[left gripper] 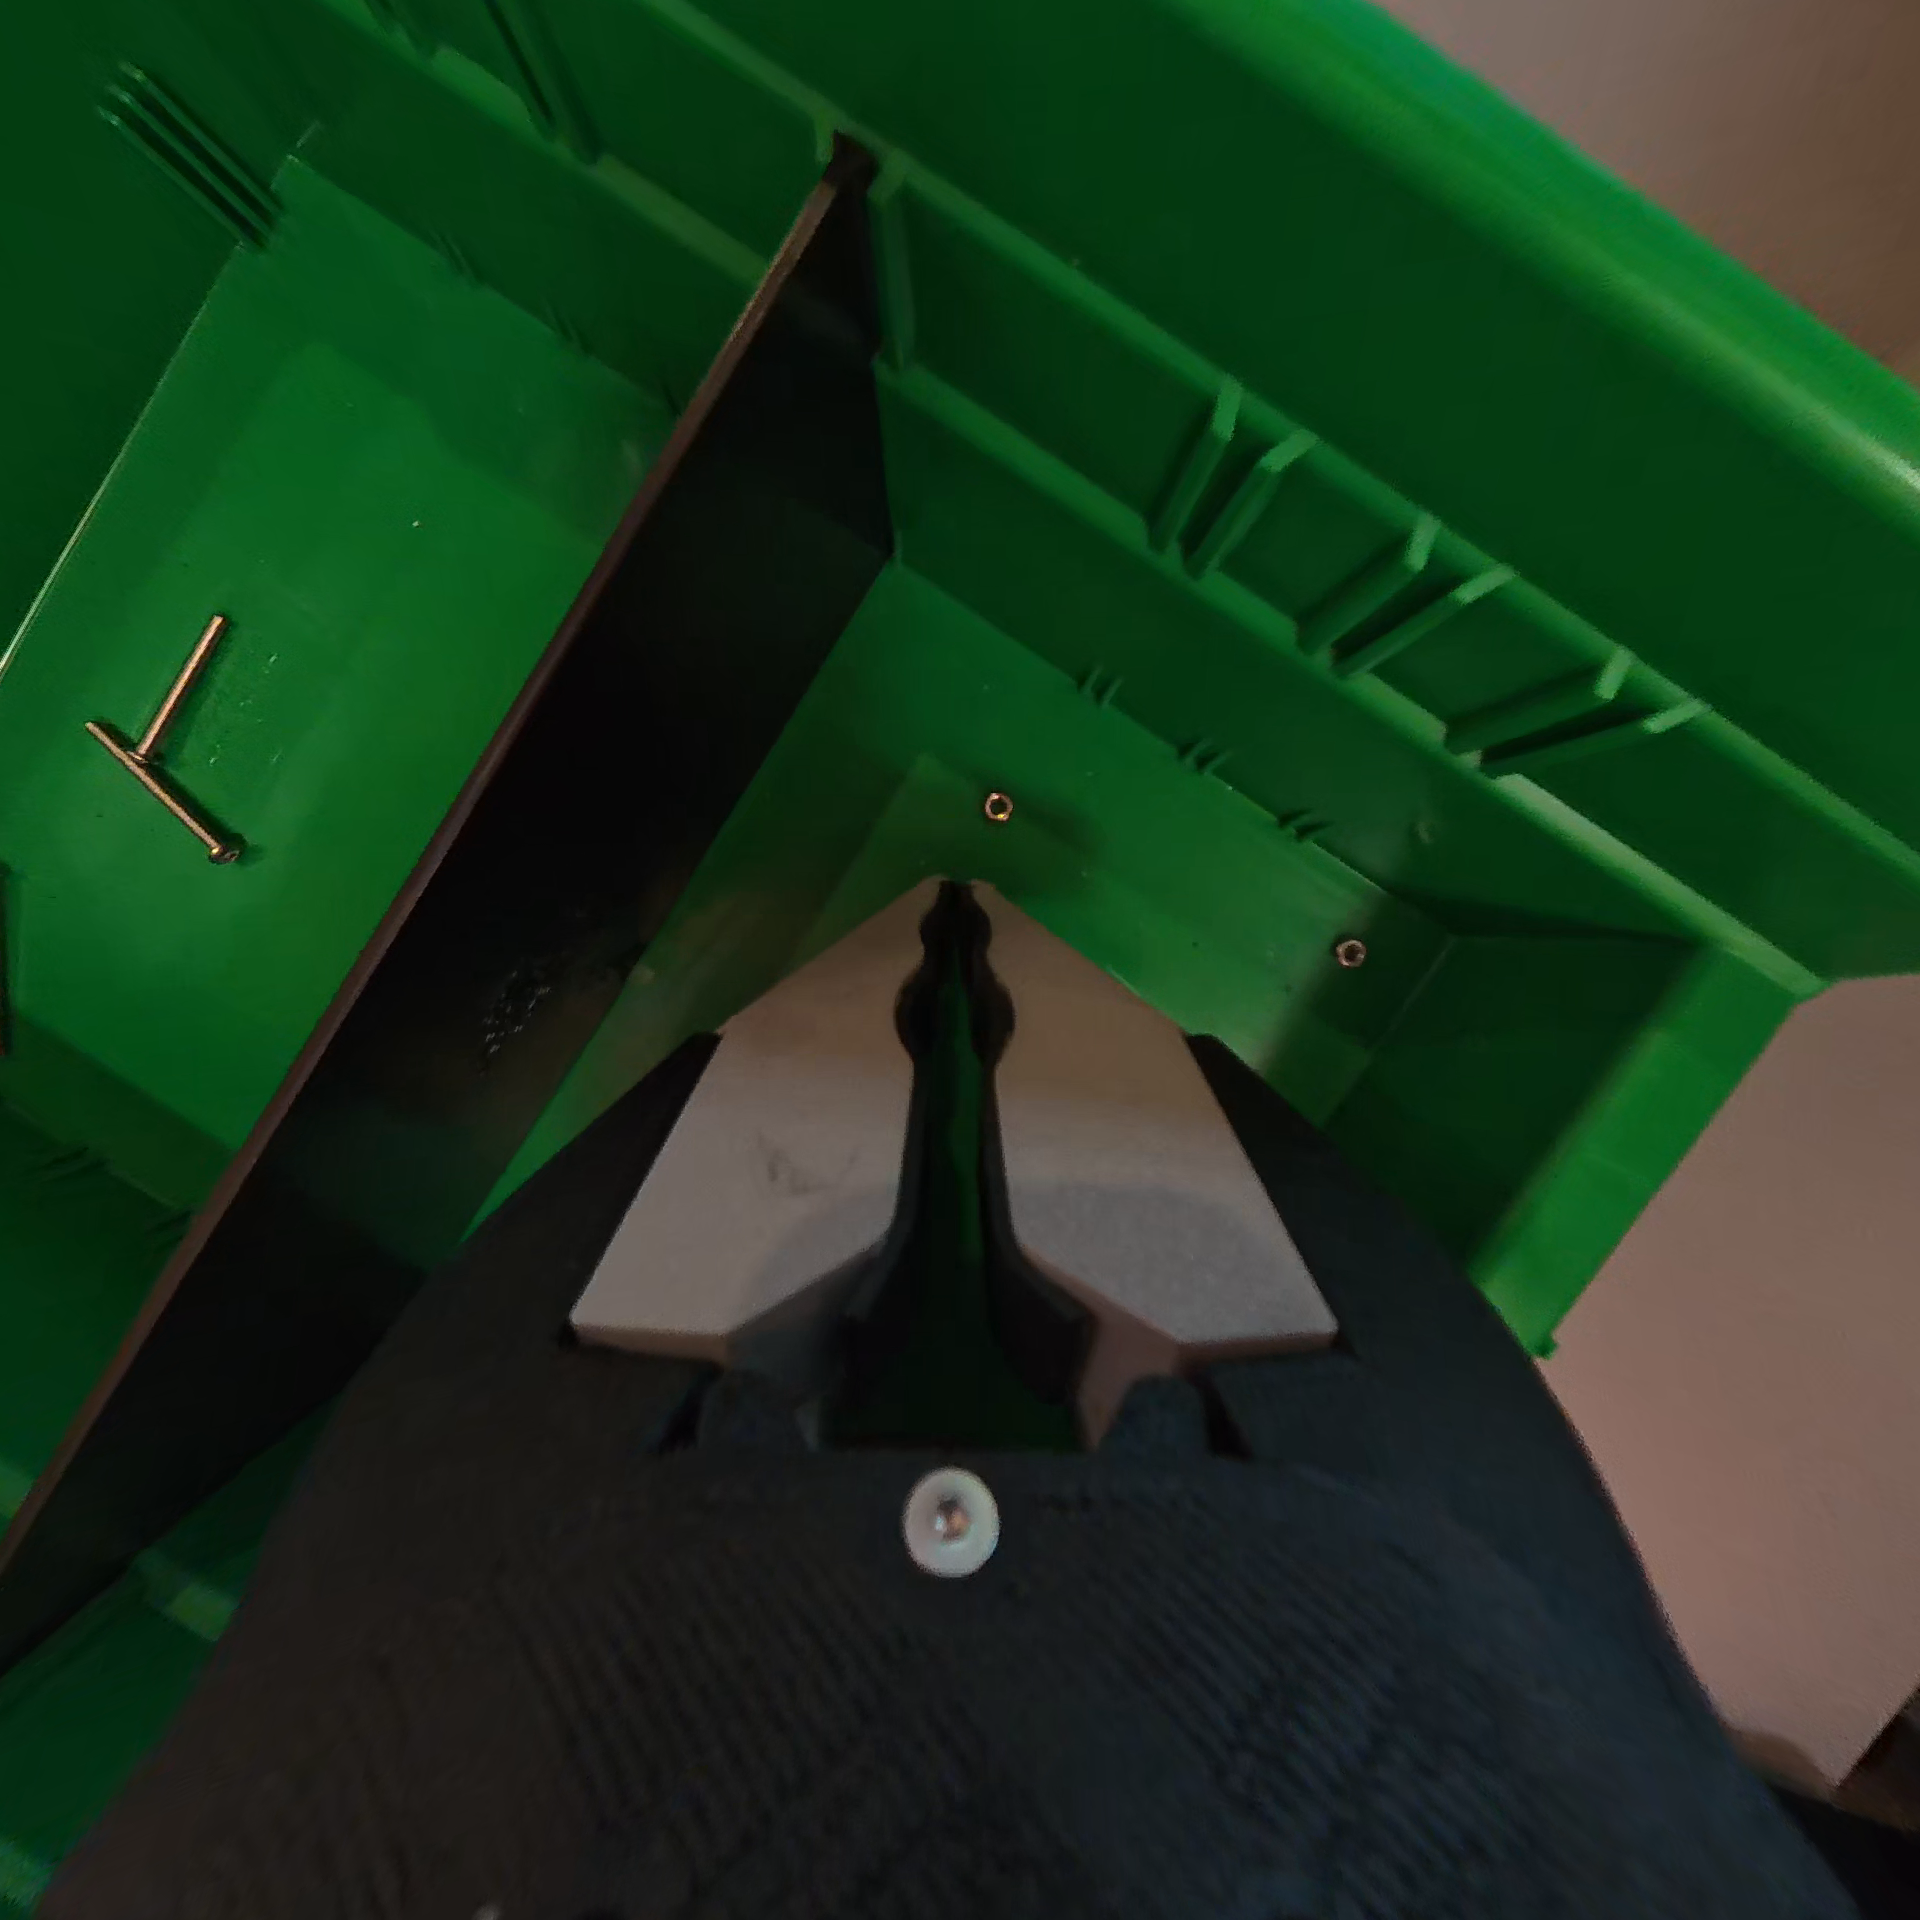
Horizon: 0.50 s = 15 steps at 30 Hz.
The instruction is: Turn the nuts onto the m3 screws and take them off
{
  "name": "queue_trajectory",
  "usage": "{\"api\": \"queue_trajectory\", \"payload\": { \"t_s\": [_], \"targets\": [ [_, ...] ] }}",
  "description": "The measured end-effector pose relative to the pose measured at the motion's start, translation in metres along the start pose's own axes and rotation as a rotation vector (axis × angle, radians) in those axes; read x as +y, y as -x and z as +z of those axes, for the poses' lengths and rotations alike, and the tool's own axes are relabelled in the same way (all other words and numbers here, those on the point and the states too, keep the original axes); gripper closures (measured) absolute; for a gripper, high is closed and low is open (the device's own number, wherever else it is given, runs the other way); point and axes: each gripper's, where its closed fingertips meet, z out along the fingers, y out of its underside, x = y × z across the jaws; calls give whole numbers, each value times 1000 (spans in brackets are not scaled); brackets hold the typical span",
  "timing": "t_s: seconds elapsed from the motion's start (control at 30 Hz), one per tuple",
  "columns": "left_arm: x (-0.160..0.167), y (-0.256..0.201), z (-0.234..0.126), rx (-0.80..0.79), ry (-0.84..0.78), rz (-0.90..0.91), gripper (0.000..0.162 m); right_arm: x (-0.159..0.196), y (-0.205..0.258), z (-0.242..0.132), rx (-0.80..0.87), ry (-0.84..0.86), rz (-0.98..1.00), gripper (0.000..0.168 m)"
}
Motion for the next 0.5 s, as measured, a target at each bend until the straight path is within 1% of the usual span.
{"api": "queue_trajectory", "payload": {
  "t_s": [0.03,0.13,0.23,0.5],
  "targets": [
    [0,0,0,-3,0,0,162,0,0,0,0,0,-1,147],
    [-4,0,0,-3,-16,-6,149,0,0,0,0,3,-2,147],
    [-12,-2,-1,-3,-54,0,148,1,1,1,0,6,-5,147],
    [-14,-4,7,-11,-38,15,148,1,1,1,-1,8,-8,148]
  ]
}}
